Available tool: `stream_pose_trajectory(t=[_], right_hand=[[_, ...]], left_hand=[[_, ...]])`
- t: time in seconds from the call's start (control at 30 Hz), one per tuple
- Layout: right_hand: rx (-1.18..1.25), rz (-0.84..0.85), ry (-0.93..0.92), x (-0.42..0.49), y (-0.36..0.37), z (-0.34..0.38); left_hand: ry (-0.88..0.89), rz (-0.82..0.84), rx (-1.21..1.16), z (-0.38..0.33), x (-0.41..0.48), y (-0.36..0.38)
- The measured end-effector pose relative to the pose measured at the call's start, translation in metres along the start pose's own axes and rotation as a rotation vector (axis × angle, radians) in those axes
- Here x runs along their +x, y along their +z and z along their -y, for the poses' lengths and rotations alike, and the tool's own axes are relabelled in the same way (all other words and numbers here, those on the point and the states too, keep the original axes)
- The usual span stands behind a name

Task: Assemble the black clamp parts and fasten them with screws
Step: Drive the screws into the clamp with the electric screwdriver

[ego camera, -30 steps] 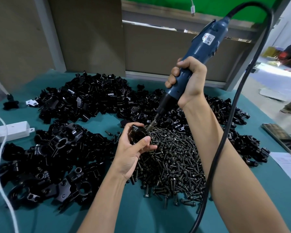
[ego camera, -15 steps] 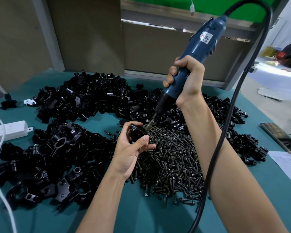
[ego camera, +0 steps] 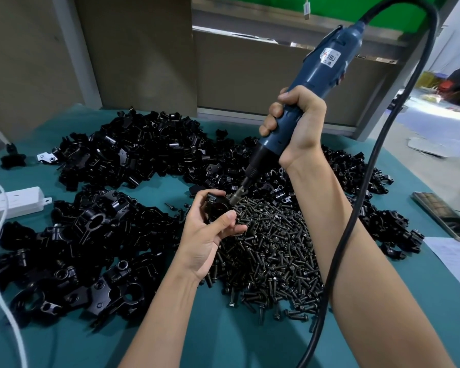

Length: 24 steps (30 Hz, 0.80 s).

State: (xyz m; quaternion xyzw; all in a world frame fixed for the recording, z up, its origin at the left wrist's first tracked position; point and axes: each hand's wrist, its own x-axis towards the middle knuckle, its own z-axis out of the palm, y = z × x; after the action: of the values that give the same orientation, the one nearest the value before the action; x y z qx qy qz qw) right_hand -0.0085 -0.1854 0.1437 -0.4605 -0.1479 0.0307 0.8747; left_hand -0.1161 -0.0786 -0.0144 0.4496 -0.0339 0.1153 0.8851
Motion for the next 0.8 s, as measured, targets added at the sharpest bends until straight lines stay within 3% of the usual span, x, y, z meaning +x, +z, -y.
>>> stream_pose_trajectory(t=[0.8], right_hand=[[0.016,-0.005,0.026,-0.0087,-0.0017,0.0029]], left_hand=[[-0.022,0.037,-0.006,0.0006,0.0003,0.0016]])
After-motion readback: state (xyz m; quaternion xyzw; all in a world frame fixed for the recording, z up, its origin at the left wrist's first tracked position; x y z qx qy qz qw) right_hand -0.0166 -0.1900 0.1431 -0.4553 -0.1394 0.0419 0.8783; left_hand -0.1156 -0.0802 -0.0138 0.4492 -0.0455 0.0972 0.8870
